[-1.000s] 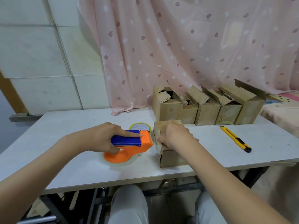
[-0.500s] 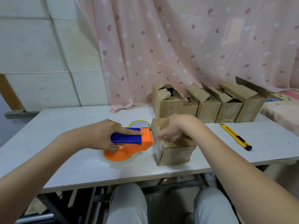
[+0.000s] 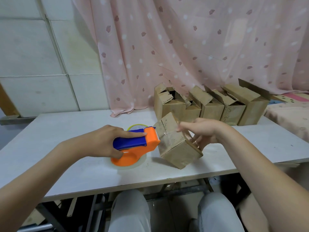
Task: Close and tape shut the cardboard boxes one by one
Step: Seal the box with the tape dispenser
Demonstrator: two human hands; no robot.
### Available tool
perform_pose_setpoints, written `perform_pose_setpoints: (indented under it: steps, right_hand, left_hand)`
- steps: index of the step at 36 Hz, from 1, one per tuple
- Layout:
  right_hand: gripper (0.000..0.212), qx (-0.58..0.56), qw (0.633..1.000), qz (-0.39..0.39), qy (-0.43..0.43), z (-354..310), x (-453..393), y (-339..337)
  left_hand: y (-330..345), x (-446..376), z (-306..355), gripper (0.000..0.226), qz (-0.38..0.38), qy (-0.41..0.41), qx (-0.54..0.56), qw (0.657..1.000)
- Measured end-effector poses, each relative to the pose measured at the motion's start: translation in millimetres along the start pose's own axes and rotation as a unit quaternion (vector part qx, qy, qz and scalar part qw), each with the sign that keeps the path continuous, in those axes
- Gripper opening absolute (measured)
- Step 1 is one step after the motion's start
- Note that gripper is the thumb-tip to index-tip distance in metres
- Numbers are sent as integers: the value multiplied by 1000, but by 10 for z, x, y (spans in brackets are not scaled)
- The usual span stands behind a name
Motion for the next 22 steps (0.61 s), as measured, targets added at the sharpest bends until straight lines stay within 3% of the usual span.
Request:
perform_pose_setpoints:
  steps: [7, 15, 18, 22]
  right_hand:
    - [42, -88, 994, -53, -22, 222, -40, 111]
    - [43, -110, 992, -66, -18, 362, -48, 116]
    - [53, -78, 994, -69, -15, 364, -63, 95]
    - [46, 19, 999, -26, -15, 369, -41, 28]
  left_hand:
    - [46, -70, 71, 88, -8, 11, -2, 1000]
    - [67, -80, 105, 91, -14, 23, 3, 1000]
    - [66, -112, 119, 90, -17, 17, 8, 1000]
    - [85, -167, 222, 91, -26, 29, 2, 999]
Point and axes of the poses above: each hand's wrist, its own x-axis away from the middle knuckle, its own y-axis out of the palm, z = x × y, the point moved 9 cm from there along -x, towards the middle knuckle, and after that the axes turned 2 degrees about y, right-handed, at the moved point
